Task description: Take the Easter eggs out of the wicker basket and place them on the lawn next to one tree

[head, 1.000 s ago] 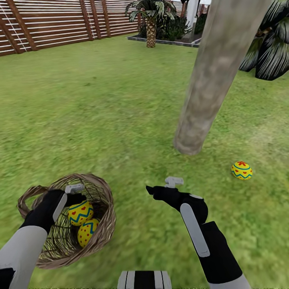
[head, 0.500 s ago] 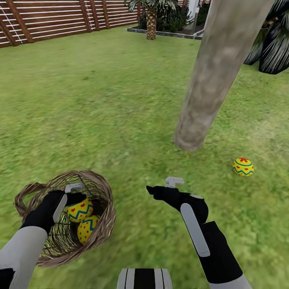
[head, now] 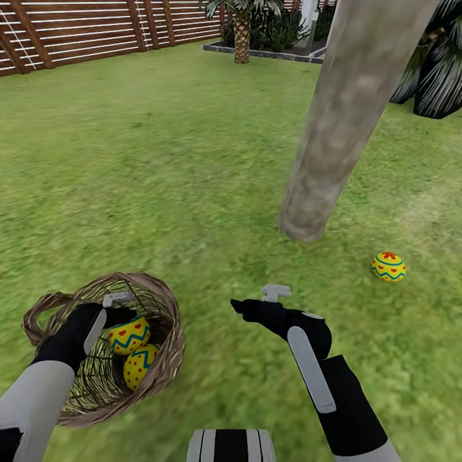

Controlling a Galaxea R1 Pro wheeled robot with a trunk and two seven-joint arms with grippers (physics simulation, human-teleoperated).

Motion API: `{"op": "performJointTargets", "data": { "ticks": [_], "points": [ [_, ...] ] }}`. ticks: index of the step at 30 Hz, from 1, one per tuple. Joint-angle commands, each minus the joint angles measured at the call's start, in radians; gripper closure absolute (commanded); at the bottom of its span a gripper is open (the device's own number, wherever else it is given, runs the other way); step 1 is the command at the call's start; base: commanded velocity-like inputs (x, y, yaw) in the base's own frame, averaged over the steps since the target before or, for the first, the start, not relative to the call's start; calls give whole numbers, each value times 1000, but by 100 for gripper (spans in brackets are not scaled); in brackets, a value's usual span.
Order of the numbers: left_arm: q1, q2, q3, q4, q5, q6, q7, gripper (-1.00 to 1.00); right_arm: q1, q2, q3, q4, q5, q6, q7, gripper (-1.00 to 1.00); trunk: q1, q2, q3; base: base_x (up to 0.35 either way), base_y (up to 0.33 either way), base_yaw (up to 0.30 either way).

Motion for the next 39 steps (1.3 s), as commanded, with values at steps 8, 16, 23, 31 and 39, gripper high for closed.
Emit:
{"op": "performJointTargets", "data": {
  "ticks": [8,16,23,31,39],
  "points": [
    [0,0,2,-1,7,5,0,-100,-1,0,1,-1,-10,3,-10,-100,0,0,-1,0,0,0],
    [3,-1,0,-2,8,5,0,-100,-1,0,-4,-1,-42,18,-10,-100,1,-1,-8,0,0,0],
    [3,-1,-1,-3,8,5,-2,-100,-1,0,-4,-1,-45,19,-10,-100,1,-1,-8,0,0,0],
    [3,0,-1,-1,7,5,-7,-100,-1,0,-4,-1,-46,20,-10,-100,2,-1,-20,0,0,0],
    [3,0,-1,-2,7,0,-7,-100,-1,1,-3,-1,-46,20,-10,-100,2,-1,-20,0,0,0]
  ]
}}
